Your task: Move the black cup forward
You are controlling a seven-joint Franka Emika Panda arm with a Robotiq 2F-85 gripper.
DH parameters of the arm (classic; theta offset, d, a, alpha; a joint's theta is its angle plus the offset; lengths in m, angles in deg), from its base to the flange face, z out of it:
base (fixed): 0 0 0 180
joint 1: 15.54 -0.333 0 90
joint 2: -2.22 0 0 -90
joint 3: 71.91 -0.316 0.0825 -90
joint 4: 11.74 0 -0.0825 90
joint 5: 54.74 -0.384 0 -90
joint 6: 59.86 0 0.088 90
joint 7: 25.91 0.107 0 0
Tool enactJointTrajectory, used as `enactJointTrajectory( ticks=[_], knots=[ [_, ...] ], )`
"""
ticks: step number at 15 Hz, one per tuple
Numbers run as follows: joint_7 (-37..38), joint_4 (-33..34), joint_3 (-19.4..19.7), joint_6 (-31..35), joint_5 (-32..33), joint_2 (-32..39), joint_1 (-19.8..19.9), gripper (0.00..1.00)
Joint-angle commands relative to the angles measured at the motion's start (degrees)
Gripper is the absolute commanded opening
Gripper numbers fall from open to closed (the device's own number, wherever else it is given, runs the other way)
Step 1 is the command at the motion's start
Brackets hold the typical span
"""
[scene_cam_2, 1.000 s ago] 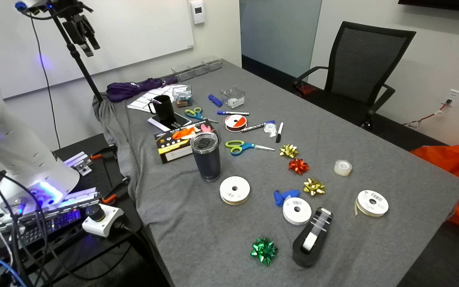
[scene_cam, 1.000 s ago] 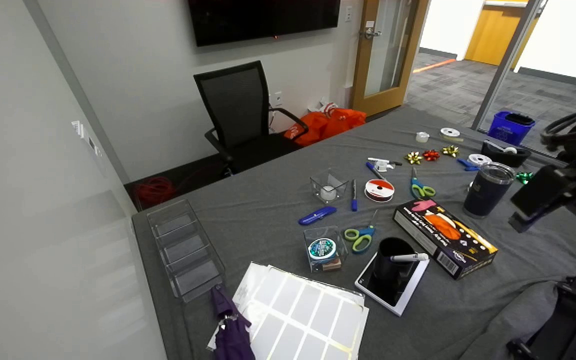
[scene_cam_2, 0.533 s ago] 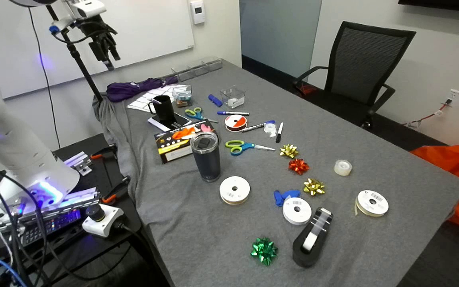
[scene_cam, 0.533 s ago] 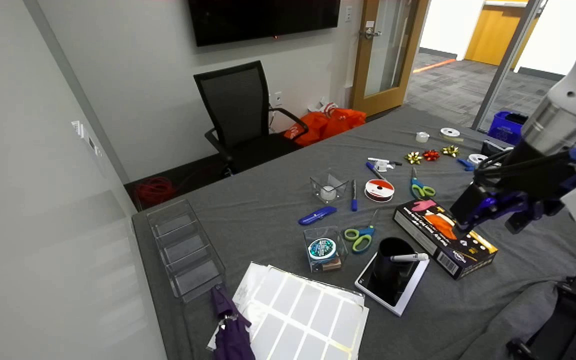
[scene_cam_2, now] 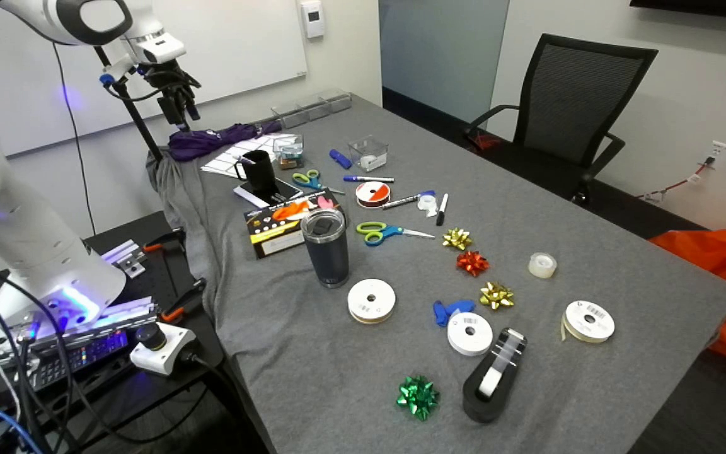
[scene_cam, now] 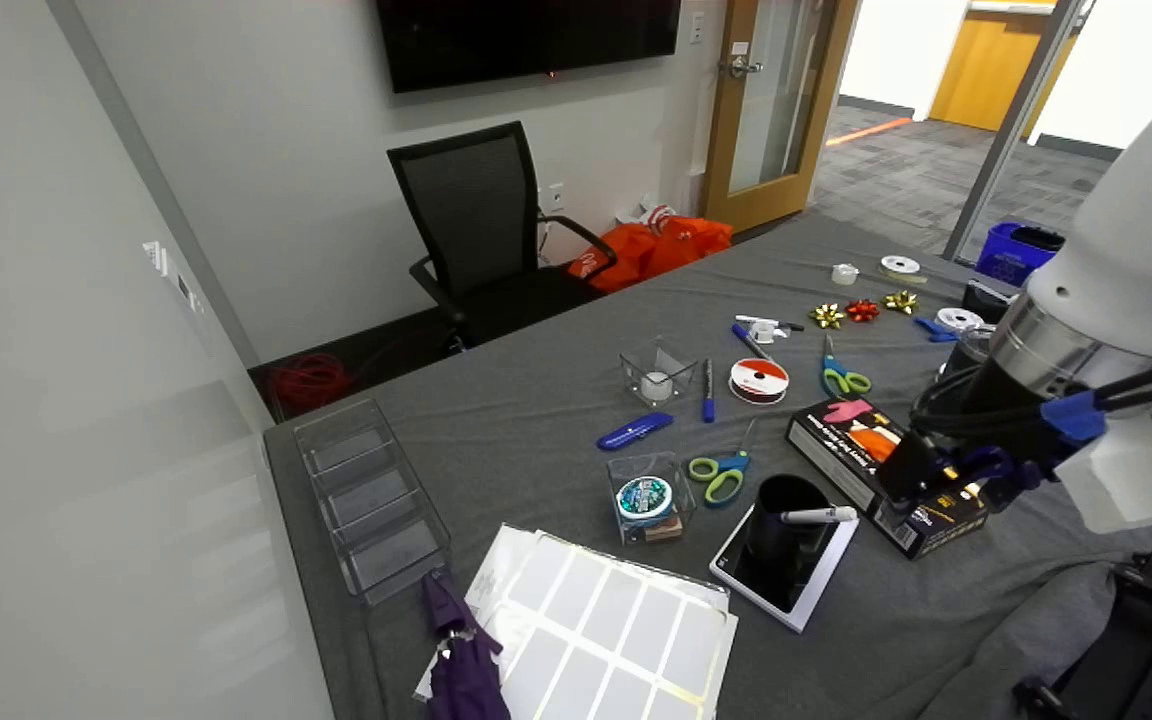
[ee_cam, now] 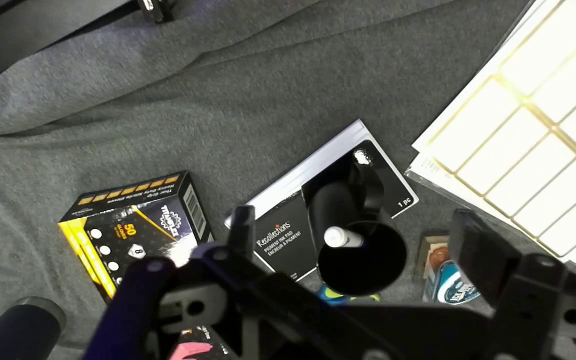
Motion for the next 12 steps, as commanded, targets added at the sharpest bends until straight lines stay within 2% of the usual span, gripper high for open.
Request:
enactJointTrajectory(
  ticks=[1,2,3,8,10,12],
  knots=[
    [2.15,-0.57,-0.41,6.93,3.36,4.97,0.41,1.00],
    [3.49,-0.94,-0.94,9.75,5.22,5.92,1.00,1.00],
    [2.02,-0.39,1.10,4.75,3.54,2.96,-0.99,1.00],
    [2.54,-0.39,1.28,5.54,4.08,3.49,-1.10,1.00],
    [5.51,-1.52,-1.16,10.63,8.53,4.57,0.74,1.00],
    [12.27,-2.27,-4.91,17.08,17.00,7.92,3.90,1.00]
  ],
)
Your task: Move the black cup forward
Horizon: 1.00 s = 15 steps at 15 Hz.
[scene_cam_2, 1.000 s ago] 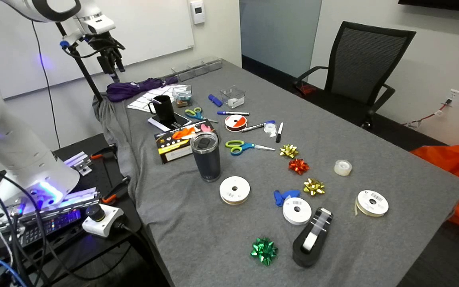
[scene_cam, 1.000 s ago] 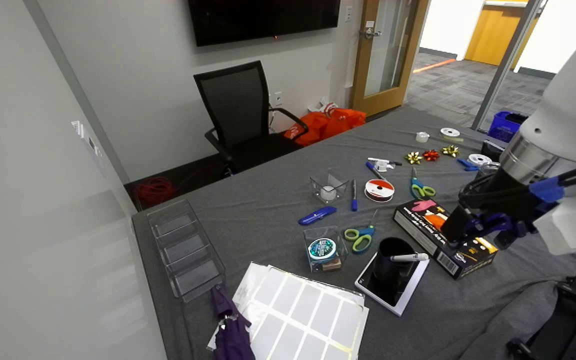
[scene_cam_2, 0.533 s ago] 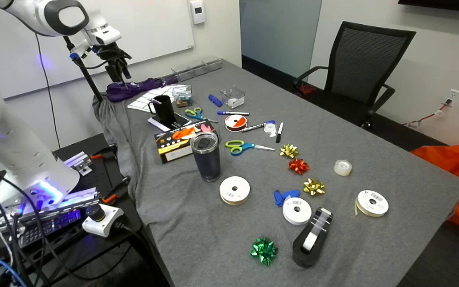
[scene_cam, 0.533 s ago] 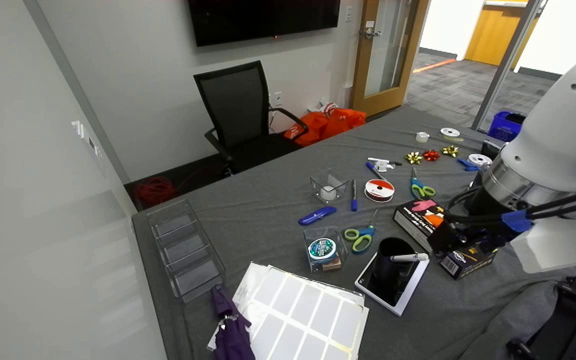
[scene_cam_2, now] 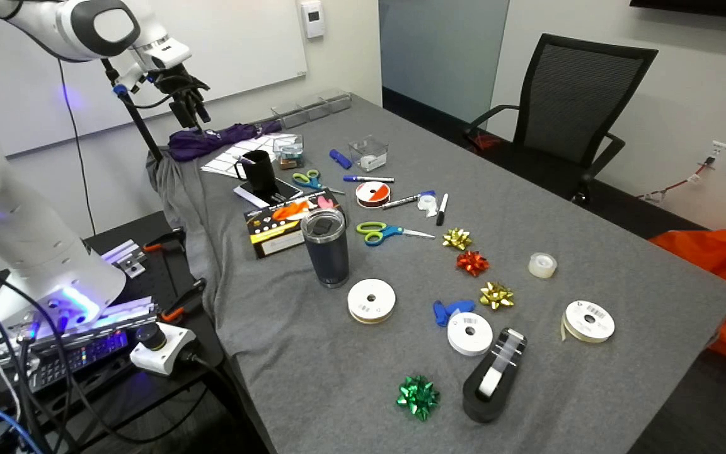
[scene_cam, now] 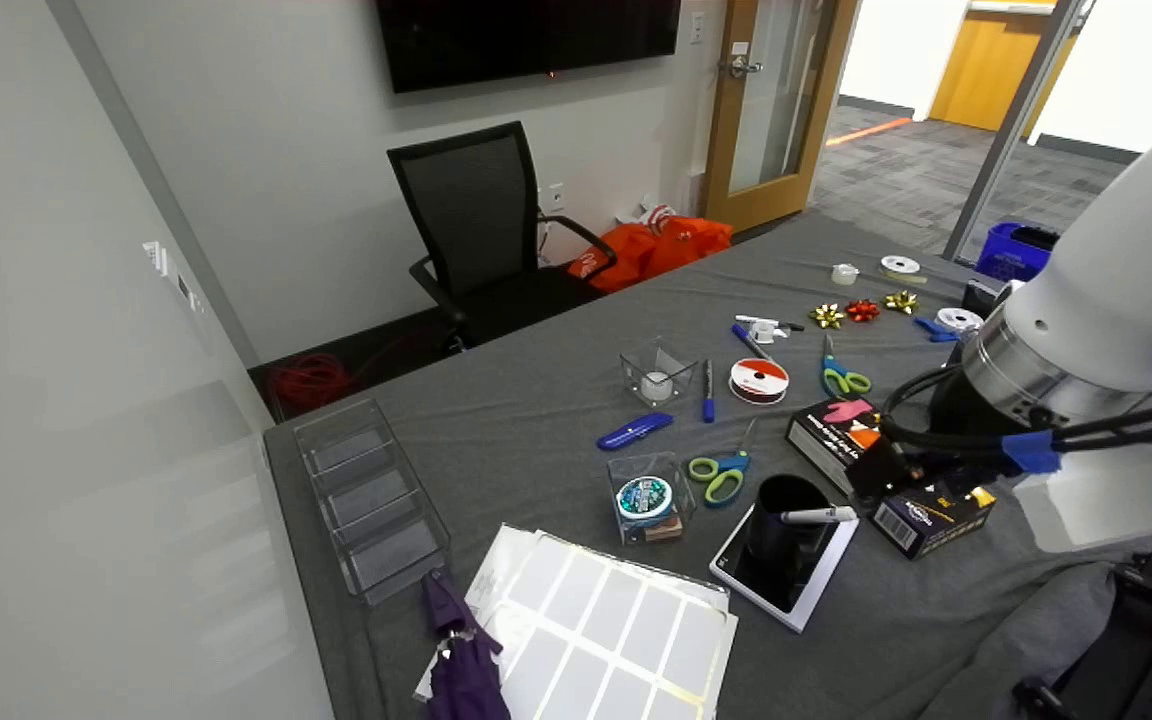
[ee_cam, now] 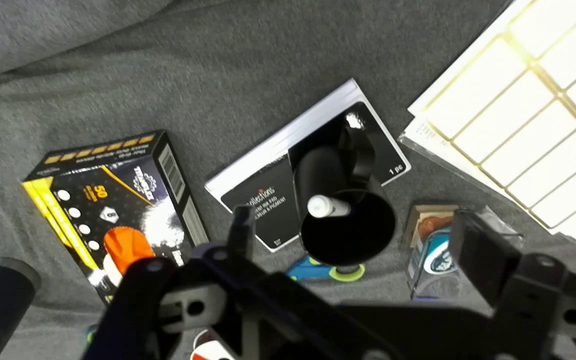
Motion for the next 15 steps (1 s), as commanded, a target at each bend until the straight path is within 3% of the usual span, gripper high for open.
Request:
enactJointTrajectory(
  ticks=[1,3,7,11,15],
  knots=[
    [11.12,-1.56,-6.26,10.13,12.70,5.30,5.38,1.00],
    [19.98,-1.17,-10.61,12.56,21.23,7.91,9.55,1.00],
    [34.82,0.75,-15.44,12.44,35.52,12.93,15.18,1.00],
    [46.95,3.67,-17.01,10.93,48.26,18.19,17.98,1.00],
    [57.39,7.69,-15.91,8.41,60.86,25.69,17.99,1.00]
  ],
)
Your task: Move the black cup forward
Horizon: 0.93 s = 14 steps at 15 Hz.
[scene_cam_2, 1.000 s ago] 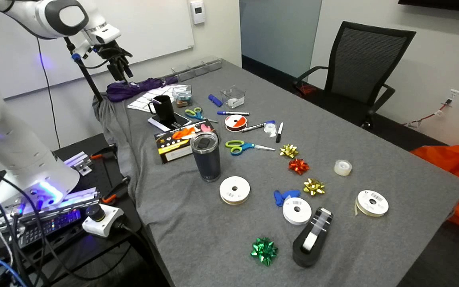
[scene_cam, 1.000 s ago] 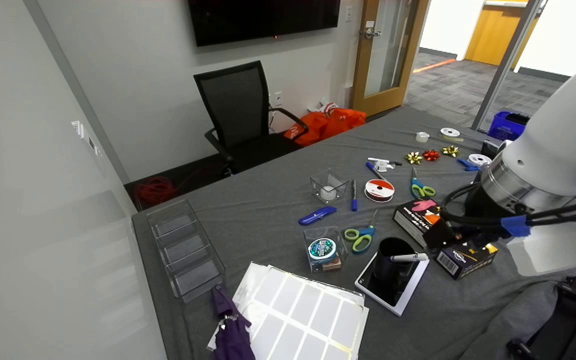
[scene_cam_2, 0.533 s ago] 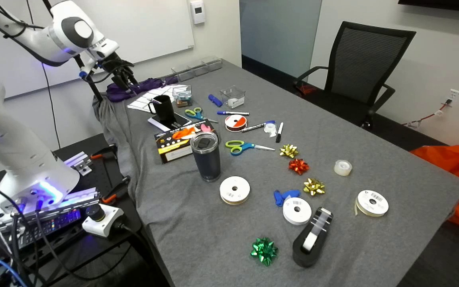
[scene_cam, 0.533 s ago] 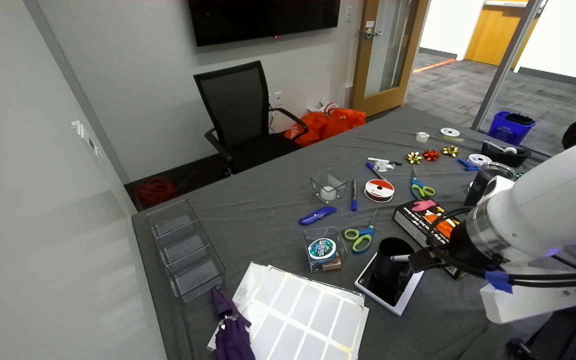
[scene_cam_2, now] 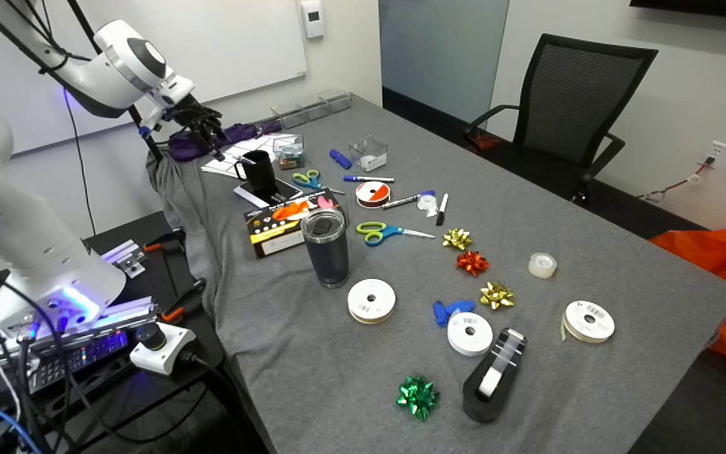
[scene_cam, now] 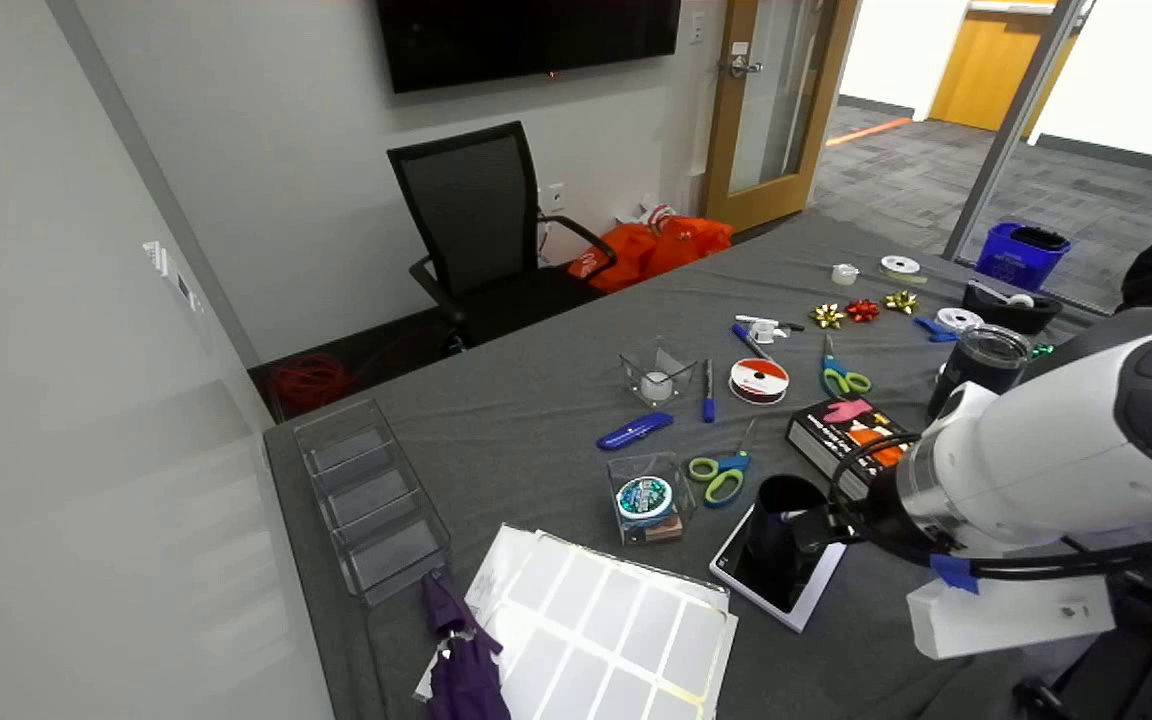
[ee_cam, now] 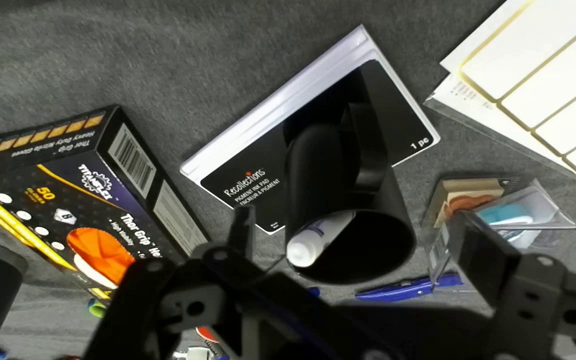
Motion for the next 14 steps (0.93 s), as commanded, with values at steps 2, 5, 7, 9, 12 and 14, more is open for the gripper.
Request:
enactJointTrajectory(
  ticks=[2,5,7,9,12,14],
  knots=[
    [8.13,6.40,0.50,-5.58,9.47,12.07,-0.09,1.00],
    [10.33,9.53,1.40,-9.59,10.01,18.07,-1.53,1.00],
    [10.89,11.61,2.26,-11.18,10.31,21.43,-2.27,1.00],
    [8.93,13.17,11.98,-9.34,6.51,22.06,-11.81,1.00],
    [7.80,15.47,18.82,-8.43,3.64,24.10,-18.53,1.00],
    [7.27,16.56,21.62,-8.31,1.61,24.90,-21.49,1.00]
  ],
)
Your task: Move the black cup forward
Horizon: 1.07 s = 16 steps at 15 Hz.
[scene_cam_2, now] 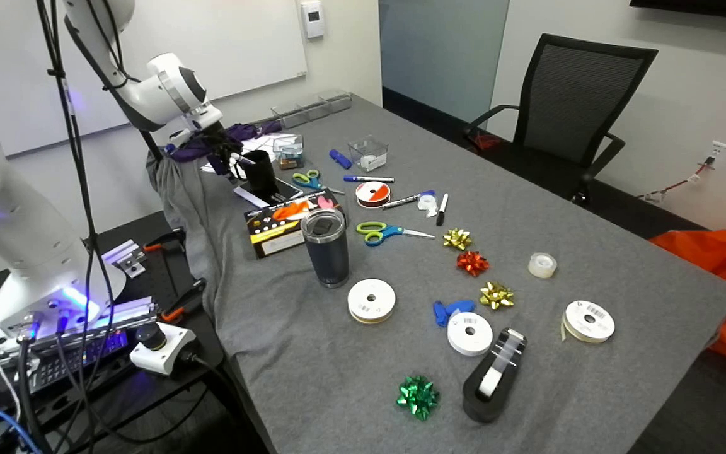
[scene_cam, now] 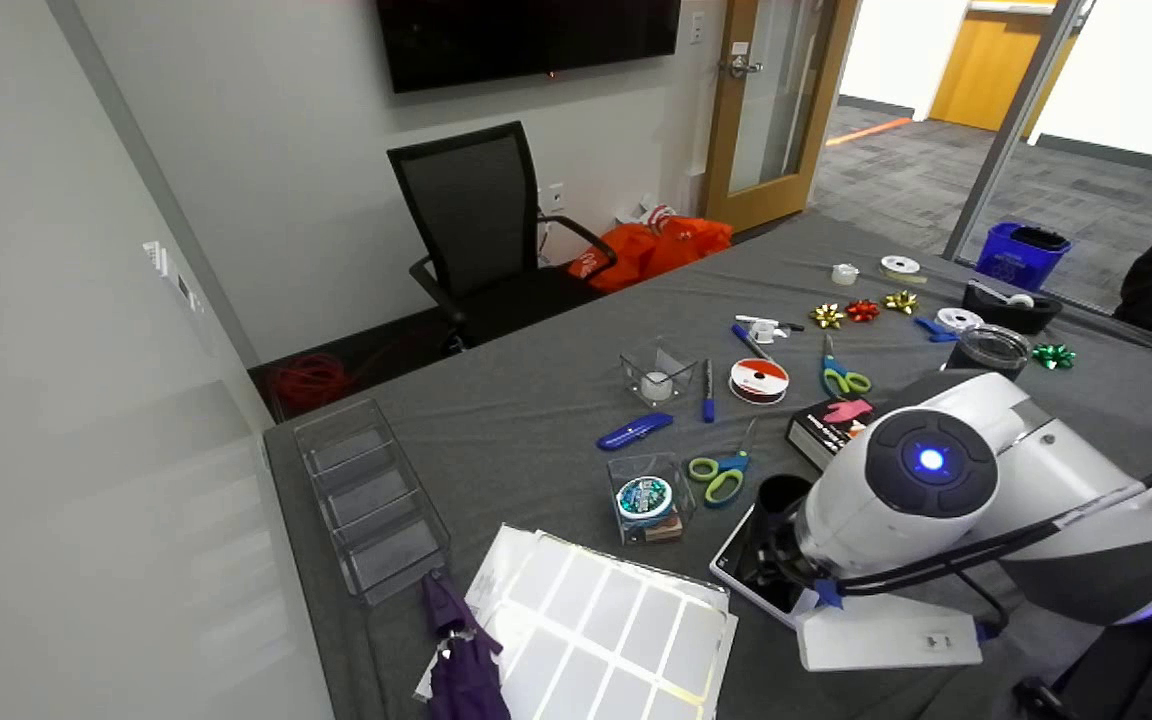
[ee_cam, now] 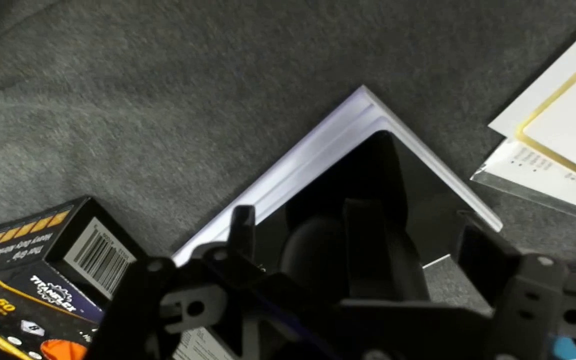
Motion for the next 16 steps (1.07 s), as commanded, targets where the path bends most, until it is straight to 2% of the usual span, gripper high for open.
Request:
enactJointTrajectory(
  ticks=[1,3,12,13,16],
  knots=[
    [-2.26,2.60,5.21,0.68,-3.88,2.08,-5.46,0.75],
    [-3.68,2.98,6.65,0.96,-6.18,2.32,-6.97,0.67],
    [-6.86,2.73,10.00,0.97,-12.42,0.88,-10.71,0.03],
    [-6.88,2.97,10.20,0.98,-12.69,0.84,-11.01,0.01],
    [-6.53,3.00,10.84,1.18,-13.46,0.33,-11.79,0.05]
  ],
)
